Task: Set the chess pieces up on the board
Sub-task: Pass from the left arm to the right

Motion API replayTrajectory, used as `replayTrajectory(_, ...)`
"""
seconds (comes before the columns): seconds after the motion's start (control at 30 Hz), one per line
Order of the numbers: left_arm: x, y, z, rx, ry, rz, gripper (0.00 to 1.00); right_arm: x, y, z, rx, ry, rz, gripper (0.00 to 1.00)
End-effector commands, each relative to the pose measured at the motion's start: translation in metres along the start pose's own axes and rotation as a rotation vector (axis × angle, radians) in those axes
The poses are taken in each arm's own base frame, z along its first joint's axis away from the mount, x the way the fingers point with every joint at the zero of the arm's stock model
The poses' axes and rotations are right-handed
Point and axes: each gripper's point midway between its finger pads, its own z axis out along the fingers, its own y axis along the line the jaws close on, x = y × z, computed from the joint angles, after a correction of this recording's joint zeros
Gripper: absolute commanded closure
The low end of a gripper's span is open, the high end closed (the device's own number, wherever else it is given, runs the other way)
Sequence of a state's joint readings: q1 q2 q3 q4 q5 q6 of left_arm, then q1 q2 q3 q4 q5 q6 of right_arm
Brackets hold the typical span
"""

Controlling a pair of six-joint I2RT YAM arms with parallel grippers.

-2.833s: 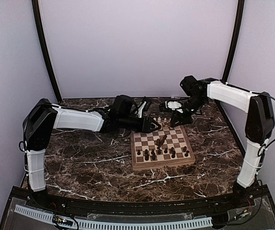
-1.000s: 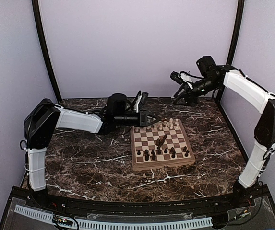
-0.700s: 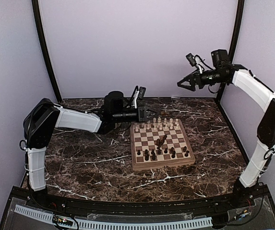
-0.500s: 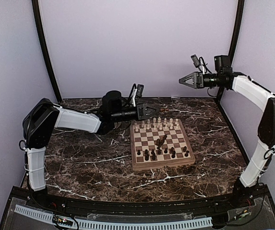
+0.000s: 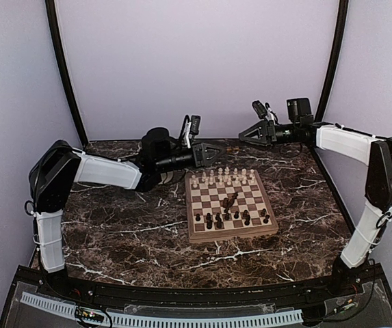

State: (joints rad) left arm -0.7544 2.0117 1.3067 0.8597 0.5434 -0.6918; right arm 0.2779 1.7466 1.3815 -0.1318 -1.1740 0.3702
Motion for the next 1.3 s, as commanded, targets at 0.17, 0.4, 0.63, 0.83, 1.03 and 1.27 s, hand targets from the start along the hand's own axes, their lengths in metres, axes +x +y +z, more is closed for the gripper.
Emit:
replayTrajectory(0.17, -0.032, -0.028, -0.013, 0.052, -0.079, 0.050, 1.00, 0.007, 0.004, 0.013, -0.026, 0.016, 0.002, 0.39)
replayTrajectory(0.4, -0.033, -0.029, -0.015, 0.055, -0.097, 0.045, 1.00, 0.014, 0.000, 0.015, -0.049, 0.021, 0.049, 0.44)
replayTrajectory(0.63, -0.035, -0.026, -0.017, 0.048, -0.107, 0.047, 1.00, 0.019, 0.001, 0.019, -0.108, 0.032, 0.086, 0.54)
replayTrajectory(0.83, -0.035, -0.025, -0.017, 0.046, -0.110, 0.047, 1.00, 0.022, 0.005, 0.024, -0.146, 0.041, 0.108, 0.63)
replayTrajectory(1.03, -0.035, -0.025, -0.018, 0.047, -0.113, 0.044, 1.00, 0.023, 0.007, 0.026, -0.164, 0.046, 0.118, 0.67)
replayTrajectory(1.27, -0.034, -0.024, -0.018, 0.046, -0.112, 0.041, 1.00, 0.024, 0.010, 0.029, -0.172, 0.047, 0.115, 0.75)
